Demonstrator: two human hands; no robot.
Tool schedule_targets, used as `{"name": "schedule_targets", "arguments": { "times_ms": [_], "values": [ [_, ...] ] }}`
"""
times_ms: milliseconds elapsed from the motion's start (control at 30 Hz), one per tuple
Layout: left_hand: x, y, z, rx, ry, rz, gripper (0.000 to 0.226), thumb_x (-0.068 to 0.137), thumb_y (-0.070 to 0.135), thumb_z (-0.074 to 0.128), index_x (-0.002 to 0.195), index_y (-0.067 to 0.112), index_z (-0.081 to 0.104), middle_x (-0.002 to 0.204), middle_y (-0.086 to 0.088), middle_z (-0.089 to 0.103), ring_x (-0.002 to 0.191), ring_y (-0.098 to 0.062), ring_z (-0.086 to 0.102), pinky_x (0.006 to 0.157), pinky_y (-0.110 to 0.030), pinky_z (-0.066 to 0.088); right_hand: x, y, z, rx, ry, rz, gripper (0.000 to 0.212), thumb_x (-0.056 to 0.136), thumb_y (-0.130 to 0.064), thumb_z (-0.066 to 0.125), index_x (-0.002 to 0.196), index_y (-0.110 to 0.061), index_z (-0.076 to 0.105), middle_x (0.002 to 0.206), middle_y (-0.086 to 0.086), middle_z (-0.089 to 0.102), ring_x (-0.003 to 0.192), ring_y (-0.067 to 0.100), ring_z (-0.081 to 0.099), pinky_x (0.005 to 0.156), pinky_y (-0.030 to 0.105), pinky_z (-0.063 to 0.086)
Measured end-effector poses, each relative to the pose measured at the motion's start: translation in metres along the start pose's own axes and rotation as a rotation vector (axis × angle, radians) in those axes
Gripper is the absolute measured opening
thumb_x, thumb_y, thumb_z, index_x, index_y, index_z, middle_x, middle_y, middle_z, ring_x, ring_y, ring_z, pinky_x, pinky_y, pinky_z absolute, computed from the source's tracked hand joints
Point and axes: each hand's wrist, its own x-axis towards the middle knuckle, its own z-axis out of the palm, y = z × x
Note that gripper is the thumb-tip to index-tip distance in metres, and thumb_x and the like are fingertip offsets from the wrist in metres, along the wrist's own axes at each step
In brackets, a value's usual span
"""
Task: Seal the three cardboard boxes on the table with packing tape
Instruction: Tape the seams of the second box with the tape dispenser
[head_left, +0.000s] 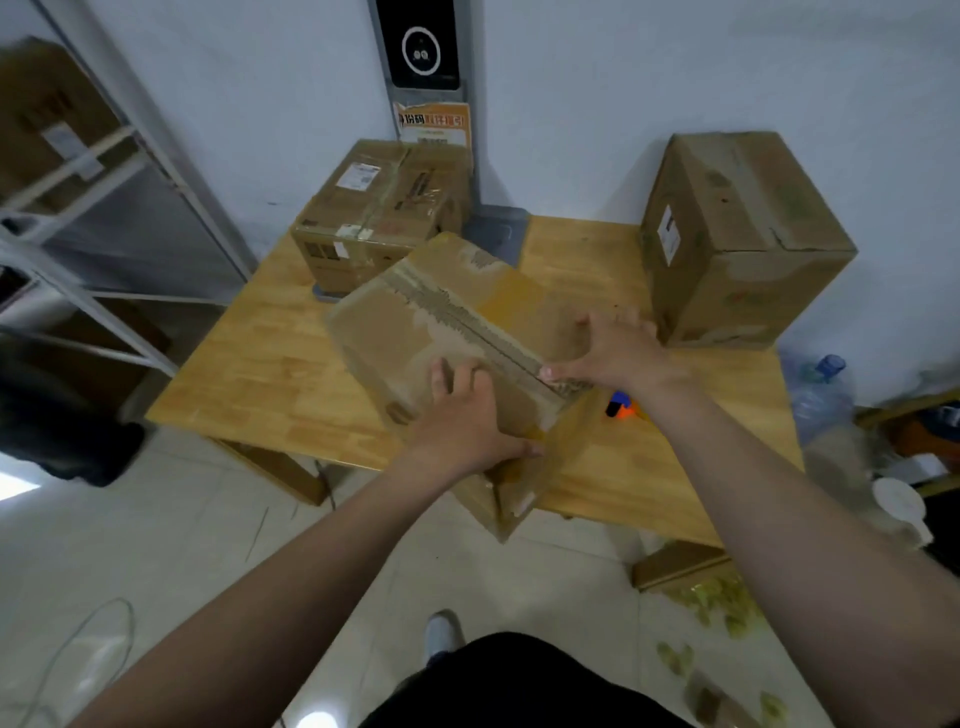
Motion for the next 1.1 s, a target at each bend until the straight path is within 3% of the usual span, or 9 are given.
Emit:
{"name": "schedule_targets", "arguments": {
  "times_ms": [100,200,400,600,667,833,933,1033,1100],
  "values": [
    [0.003,-0.004,-0.005,-0.102,0.021,0.067,0.060,0.083,0.071,0.065,0.106,0.017,0.053,0.160,0.009,0.021,0.152,-0.023,0.015,0.115,-0.050,0.035,-0.012,0.018,0.009,-0.006,0.040,0.081,0.112,0.063,-0.084,0.069,0.150,-0.025,0.032,0.157,0.021,0.021,0.142,0.046,0.025,0.114,0.052,0.033],
    [0.012,0.001,-0.012,-0.068,0.086,0.050,0.037,0.104,0.051,0.047,0.106,0.017,0.062,0.154,0.001,0.030,0.142,-0.025,0.034,0.112,-0.048,0.038,-0.019,0.029,0.014,0.036,0.068,0.104,0.110,0.064,-0.087,0.066,0.149,-0.026,0.033,0.155,0.018,0.023,0.139,0.047,0.028,0.106,0.053,0.042],
    [0.024,0.007,-0.022,0.082,0.116,-0.187,0.042,0.106,0.045,0.043,0.133,0.017,0.059,0.147,-0.002,0.031,0.139,-0.033,0.030,0.107,-0.061,0.039,-0.027,0.031,0.015,0.055,0.103,0.077,0.103,0.069,-0.084,0.065,0.147,-0.026,0.033,0.149,0.016,0.028,0.138,0.044,0.029,0.099,0.052,0.045],
    [0.018,-0.013,-0.034,0.067,0.156,-0.395,0.076,0.090,0.073,0.055,0.142,0.017,0.049,0.141,-0.007,0.034,0.135,-0.038,0.032,0.100,-0.056,0.042,-0.029,0.032,0.015,0.041,0.108,0.070,0.100,0.070,-0.084,0.064,0.144,-0.024,0.036,0.149,0.017,0.027,0.138,0.045,0.030,0.096,0.050,0.046],
    [0.017,-0.017,-0.029,0.038,0.159,-0.380,0.071,0.094,0.073,0.047,0.141,0.019,0.050,0.137,-0.008,0.035,0.133,-0.039,0.032,0.100,-0.057,0.041,-0.029,0.031,0.015,0.038,0.108,0.065,0.099,0.070,-0.084,0.063,0.143,-0.023,0.035,0.150,0.017,0.026,0.139,0.044,0.029,0.096,0.050,0.045],
    [0.018,-0.021,-0.034,0.006,0.116,-0.399,0.046,0.108,0.045,0.028,0.143,0.022,0.046,0.143,-0.012,0.035,0.135,-0.044,0.032,0.105,-0.060,0.036,-0.029,0.033,0.015,0.036,0.106,0.054,0.100,0.072,-0.084,0.062,0.145,-0.022,0.033,0.154,0.017,0.023,0.141,0.044,0.025,0.095,0.050,0.046],
    [0.028,-0.036,-0.037,-0.026,0.055,-0.430,0.042,0.103,0.047,0.032,0.126,0.019,0.054,0.139,-0.013,0.045,0.127,-0.044,0.043,0.102,-0.059,0.043,-0.029,0.034,0.016,0.032,0.109,0.042,0.101,0.072,-0.085,0.061,0.145,-0.023,0.033,0.153,0.018,0.025,0.140,0.045,0.027,0.093,0.049,0.046],
    [0.033,-0.043,-0.040,-0.107,0.098,-0.452,0.031,0.096,0.045,0.047,0.104,0.018,0.059,0.113,-0.016,0.060,0.111,-0.041,0.058,0.090,-0.052,0.053,-0.029,0.036,0.017,0.032,0.116,0.037,0.099,0.071,-0.086,0.061,0.143,-0.024,0.035,0.152,0.017,0.026,0.139,0.045,0.029,0.094,0.051,0.046],
    [0.019,-0.033,-0.051,-0.181,0.108,-0.426,0.029,0.097,0.040,0.058,0.095,0.011,0.060,0.095,-0.015,0.061,0.091,-0.033,0.061,0.073,-0.040,0.049,-0.028,0.037,0.018,0.037,0.117,0.035,0.098,0.070,-0.087,0.061,0.141,-0.024,0.037,0.150,0.016,0.027,0.137,0.044,0.031,0.095,0.051,0.047]
  ]
}}
